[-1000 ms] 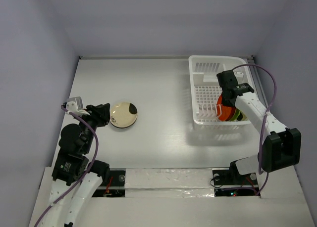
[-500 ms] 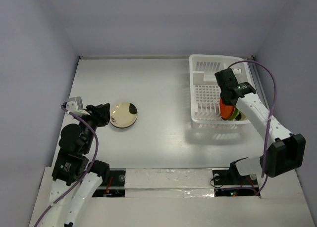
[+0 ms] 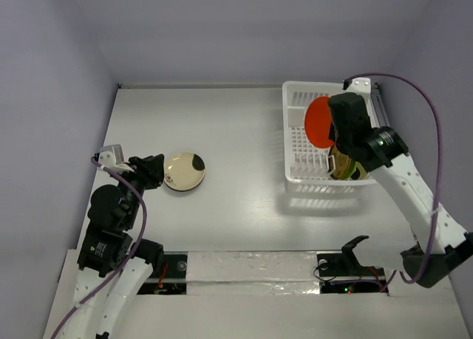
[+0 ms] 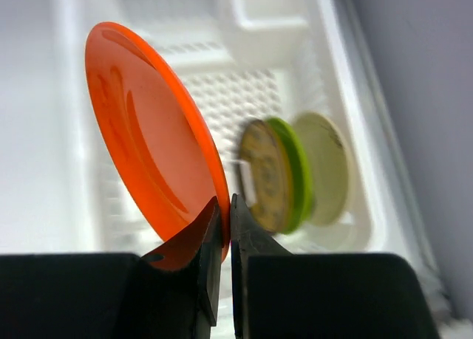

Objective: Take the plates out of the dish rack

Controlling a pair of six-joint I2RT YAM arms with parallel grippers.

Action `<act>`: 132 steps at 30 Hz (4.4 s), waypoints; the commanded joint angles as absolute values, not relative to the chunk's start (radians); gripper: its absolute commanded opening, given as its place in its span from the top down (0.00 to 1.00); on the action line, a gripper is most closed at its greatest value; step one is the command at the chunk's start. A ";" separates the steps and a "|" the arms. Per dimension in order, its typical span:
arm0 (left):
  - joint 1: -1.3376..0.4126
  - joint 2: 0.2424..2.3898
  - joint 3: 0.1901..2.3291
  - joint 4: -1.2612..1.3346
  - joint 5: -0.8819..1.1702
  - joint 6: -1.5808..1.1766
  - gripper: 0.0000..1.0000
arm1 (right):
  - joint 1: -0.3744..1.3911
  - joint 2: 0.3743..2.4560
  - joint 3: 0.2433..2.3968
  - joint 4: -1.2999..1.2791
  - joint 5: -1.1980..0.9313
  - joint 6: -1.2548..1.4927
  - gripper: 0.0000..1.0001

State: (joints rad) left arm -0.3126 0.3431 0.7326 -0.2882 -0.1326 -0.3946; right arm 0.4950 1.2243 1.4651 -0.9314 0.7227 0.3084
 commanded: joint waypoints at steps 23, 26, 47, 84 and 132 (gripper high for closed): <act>-0.316 0.365 0.730 -0.255 -0.147 -0.399 0.68 | 0.894 2.042 1.634 -0.013 -0.086 0.750 1.00; -0.316 0.357 0.730 -0.252 -0.143 -0.397 0.68 | 0.894 2.074 1.598 0.041 -0.120 0.790 0.94; -0.316 0.345 0.729 -0.249 -0.135 -0.397 0.68 | 0.694 1.320 1.123 -0.317 0.434 0.621 1.00; -0.316 0.351 0.729 -0.245 -0.121 -0.396 0.68 | 0.202 1.327 1.167 -0.753 0.635 0.328 0.91; -0.316 0.356 0.729 -0.248 -0.135 -0.399 0.68 | 0.902 2.023 1.620 -0.020 -0.130 0.759 1.00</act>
